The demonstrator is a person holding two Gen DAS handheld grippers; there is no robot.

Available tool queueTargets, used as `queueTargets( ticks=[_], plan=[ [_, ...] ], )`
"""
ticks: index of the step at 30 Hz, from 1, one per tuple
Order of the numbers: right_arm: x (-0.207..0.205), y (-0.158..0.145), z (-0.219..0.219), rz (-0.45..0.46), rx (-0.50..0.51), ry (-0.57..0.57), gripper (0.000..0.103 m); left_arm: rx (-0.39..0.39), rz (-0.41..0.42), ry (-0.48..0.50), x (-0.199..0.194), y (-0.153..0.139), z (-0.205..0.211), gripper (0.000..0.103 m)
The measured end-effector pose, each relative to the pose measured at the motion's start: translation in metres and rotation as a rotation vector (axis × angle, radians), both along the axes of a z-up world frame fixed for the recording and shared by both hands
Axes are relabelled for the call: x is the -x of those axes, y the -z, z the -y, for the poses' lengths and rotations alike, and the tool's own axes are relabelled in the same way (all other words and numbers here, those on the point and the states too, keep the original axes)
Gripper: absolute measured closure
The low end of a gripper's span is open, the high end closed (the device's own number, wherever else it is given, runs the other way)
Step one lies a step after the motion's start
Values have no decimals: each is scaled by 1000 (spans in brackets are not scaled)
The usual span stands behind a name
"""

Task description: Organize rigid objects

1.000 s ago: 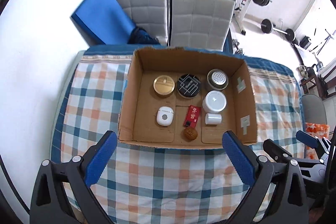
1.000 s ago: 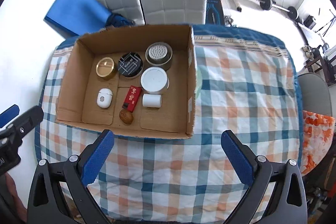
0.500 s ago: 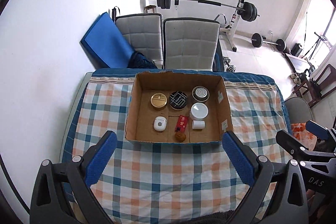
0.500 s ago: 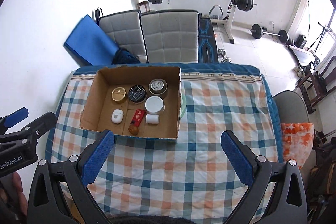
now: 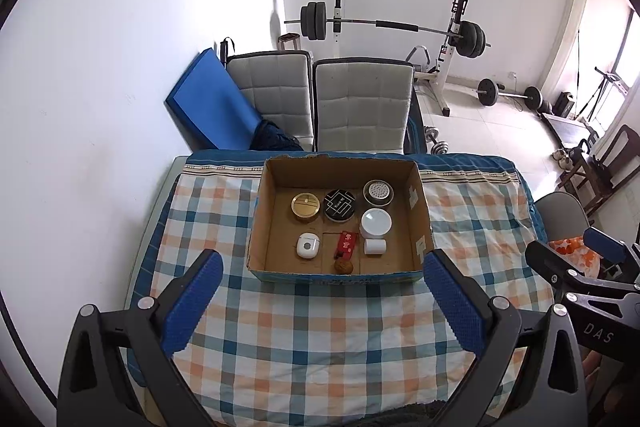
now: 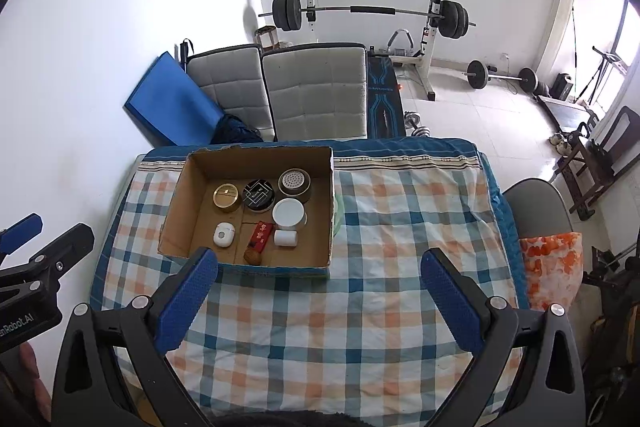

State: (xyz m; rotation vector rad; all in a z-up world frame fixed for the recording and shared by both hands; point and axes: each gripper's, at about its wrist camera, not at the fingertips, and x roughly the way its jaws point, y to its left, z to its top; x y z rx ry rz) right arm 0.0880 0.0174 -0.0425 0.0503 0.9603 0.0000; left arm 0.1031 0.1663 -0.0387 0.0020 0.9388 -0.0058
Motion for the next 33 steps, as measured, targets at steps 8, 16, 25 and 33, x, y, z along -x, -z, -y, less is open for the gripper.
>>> queueTargets(
  ticks=[8, 16, 25, 33],
  plan=[
    [10, -8, 1, 34, 22, 16, 0, -4, 6, -7, 4, -2, 0, 0],
    [16, -18, 4, 64, 31, 39, 0, -4, 27, -7, 7, -8, -1, 0],
    [21, -24, 11, 91, 40, 67, 0, -13, 49, -1, 5, -13, 1, 0],
    [22, -20, 13, 82, 35, 69, 0, -10, 47, 8, 4, -12, 3, 0]
  ],
)
